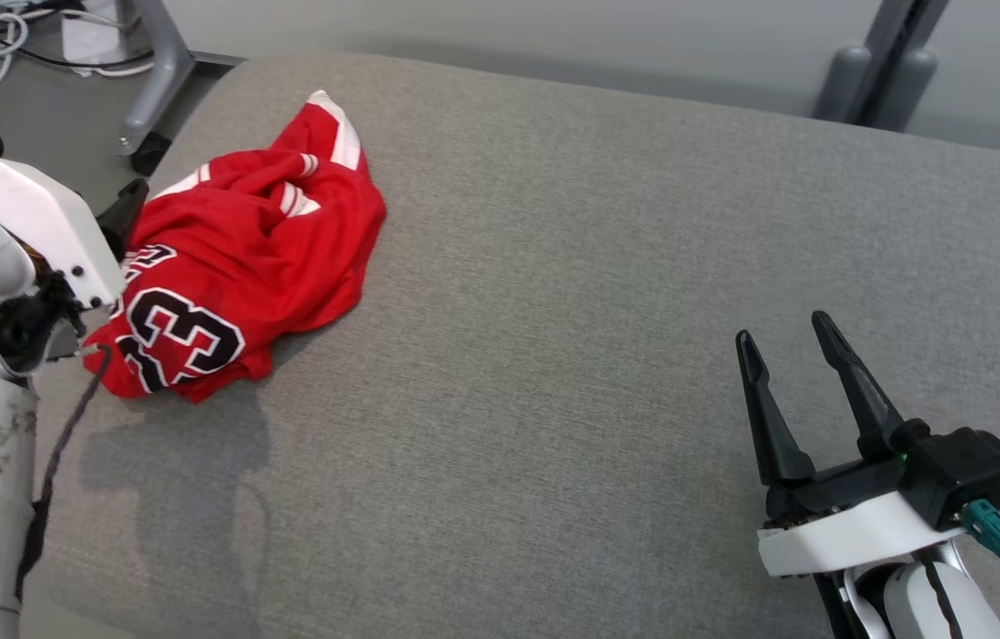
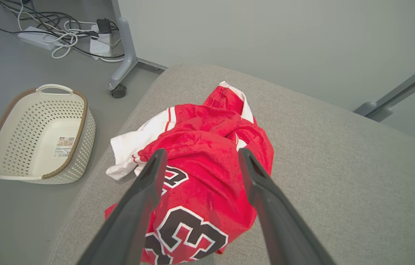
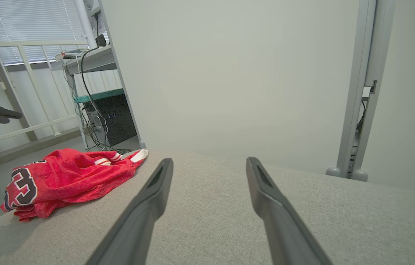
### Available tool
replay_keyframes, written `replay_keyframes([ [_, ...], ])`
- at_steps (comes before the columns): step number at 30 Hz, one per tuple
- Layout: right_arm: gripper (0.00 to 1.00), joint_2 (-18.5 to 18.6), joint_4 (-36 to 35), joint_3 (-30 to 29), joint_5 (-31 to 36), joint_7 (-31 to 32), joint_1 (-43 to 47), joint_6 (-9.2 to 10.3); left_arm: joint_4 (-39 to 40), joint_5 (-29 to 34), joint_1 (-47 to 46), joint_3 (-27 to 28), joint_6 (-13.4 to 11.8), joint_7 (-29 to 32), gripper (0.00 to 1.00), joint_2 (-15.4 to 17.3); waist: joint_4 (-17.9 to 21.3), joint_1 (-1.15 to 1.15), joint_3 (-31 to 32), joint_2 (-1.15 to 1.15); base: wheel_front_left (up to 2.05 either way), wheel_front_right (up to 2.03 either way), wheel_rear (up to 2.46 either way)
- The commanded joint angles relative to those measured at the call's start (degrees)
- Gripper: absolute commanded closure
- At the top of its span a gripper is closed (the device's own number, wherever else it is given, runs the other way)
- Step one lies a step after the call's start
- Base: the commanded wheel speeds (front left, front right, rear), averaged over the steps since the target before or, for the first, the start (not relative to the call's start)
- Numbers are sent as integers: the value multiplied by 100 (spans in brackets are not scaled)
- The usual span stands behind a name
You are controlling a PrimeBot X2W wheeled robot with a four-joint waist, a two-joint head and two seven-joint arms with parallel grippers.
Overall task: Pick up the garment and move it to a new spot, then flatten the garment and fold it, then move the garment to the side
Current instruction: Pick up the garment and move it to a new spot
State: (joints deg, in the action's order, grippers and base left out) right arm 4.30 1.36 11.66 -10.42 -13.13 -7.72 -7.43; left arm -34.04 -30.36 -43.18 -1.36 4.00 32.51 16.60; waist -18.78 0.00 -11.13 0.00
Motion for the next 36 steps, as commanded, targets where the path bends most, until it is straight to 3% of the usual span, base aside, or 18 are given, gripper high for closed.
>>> replay_keyframes([
  [1, 0, 79, -13, 13, 72, 14, -118, -11, -213, -49, -257, 32, 41, 119, 0, 128, 356, 0, -345, 0, 0, 0, 0],
  [10, 0, 106, -38, 98, 97, -5, -440, -11, -1421, -77, -897, -111, 203, 607, 0, 566, 892, 0, -808, 0, 0, 0, 0],
  [22, 0, 127, -17, 116, 73, -56, -641, -11, -2280, -218, -998, -307, 313, 790, 0, 733, 1096, 0, -1079, 0, 0, 0, 0],
  [23, 0, 130, -17, 111, 76, -62, -662, -11, -2315, -219, -1021, -323, 320, 766, 17, 744, 1100, 0, -1092, 0, 0, 0, 0],
  [24, 0, 131, -18, 111, 80, -66, -678, -11, -2337, -216, -1043, -343, 322, 728, 55, 758, 1104, 0, -1102, 0, 0, 0, 0],
  [25, 0, 130, -14, 108, 89, -66, -679, -11, -2356, -220, -1055, -356, 327, 678, 84, 770, 1106, 0, -1107, 0, 0, 0, 0],
  [26, 0, 123, -6, 104, 98, -70, -678, -11, -2383, -231, -1062, -372, 333, 643, 100, 772, 1108, 0, -1108, 0, 0, 0, 0],
  [36, 0, 39, 234, 171, 18, -122, -553, -11, -2279, -183, -1088, -831, 348, 308, 100, 955, 1092, 0, -660, 0, 0, 0, 0],
])
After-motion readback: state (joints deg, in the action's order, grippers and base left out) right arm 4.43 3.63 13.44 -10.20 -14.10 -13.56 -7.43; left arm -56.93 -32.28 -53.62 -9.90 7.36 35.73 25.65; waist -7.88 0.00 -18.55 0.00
